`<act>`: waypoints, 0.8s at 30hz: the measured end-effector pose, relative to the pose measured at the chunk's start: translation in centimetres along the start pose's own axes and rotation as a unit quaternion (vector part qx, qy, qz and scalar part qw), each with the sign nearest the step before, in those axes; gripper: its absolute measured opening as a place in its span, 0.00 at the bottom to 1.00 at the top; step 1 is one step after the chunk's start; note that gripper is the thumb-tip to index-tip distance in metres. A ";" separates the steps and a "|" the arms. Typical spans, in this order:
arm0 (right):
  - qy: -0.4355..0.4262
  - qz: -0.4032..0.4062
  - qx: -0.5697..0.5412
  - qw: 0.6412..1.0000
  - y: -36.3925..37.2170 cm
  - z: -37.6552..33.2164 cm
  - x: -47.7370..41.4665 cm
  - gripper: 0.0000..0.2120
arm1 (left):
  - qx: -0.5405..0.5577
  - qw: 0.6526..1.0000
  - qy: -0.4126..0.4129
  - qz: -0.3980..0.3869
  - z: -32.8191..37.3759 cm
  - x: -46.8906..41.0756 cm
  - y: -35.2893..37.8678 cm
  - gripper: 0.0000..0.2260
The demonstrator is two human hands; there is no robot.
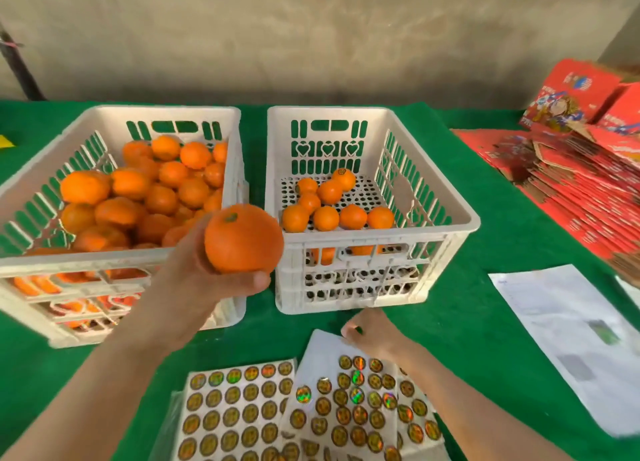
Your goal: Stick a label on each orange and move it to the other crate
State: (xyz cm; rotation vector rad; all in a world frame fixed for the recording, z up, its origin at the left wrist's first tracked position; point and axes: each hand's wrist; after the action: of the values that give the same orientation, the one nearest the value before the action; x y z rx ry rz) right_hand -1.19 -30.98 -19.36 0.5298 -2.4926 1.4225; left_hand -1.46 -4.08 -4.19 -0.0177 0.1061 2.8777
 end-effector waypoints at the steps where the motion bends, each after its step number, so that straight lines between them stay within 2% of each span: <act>1: 0.001 -0.004 -0.004 1.000 0.3 -0.1 -0.1 0.18 | -0.005 1.000 -0.025 0.000 -1.0 0.7 0.8 0.36; 6: -0.022 -0.014 0.013 1.000 -0.2 -1.3 0.1 0.12 | -0.022 0.986 -0.165 -0.010 -6.3 1.9 3.2 0.38; 9: -0.064 0.002 -0.063 0.996 -0.8 -1.7 0.5 0.09 | -0.020 0.970 -0.240 -0.024 -9.1 2.2 3.6 0.33; 12: -0.104 0.023 -0.096 0.990 -1.3 -1.6 0.8 0.07 | 0.045 0.949 -0.305 -0.060 -11.2 2.7 3.8 0.31; 16: -0.101 0.045 -0.105 0.988 -1.2 -1.5 0.7 0.05 | 0.064 0.929 -0.350 -0.105 -12.6 3.0 4.8 0.37; 18: -0.099 0.065 -0.105 0.987 -1.0 -1.3 0.8 0.06 | 0.070 0.921 -0.375 -0.083 -12.7 3.0 5.6 0.45; 20: -0.109 0.082 -0.100 0.986 -0.9 -1.1 1.2 0.06 | 0.142 0.900 -0.409 -0.052 -12.8 2.9 5.8 0.48; 22: -0.123 0.115 -0.093 0.981 -0.7 -0.7 1.7 0.05 | 0.194 0.897 -0.398 -0.024 -13.2 2.7 6.1 0.40; 24: -0.145 0.198 -0.077 0.966 -0.3 -0.6 2.6 0.03 | 0.218 0.905 -0.366 0.020 -14.3 2.5 6.5 0.28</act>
State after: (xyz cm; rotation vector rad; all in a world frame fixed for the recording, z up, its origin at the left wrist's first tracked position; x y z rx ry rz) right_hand -3.43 -31.14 -17.90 0.2275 -3.0487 1.3381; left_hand -5.50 -10.75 -18.03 1.1341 0.5894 2.6208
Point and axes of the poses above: each hand's wrist, its own x-axis away from the middle knuckle, its own y-axis out of the palm, z = x × y, and after that the axes turned 4 degrees about -y, right-handed
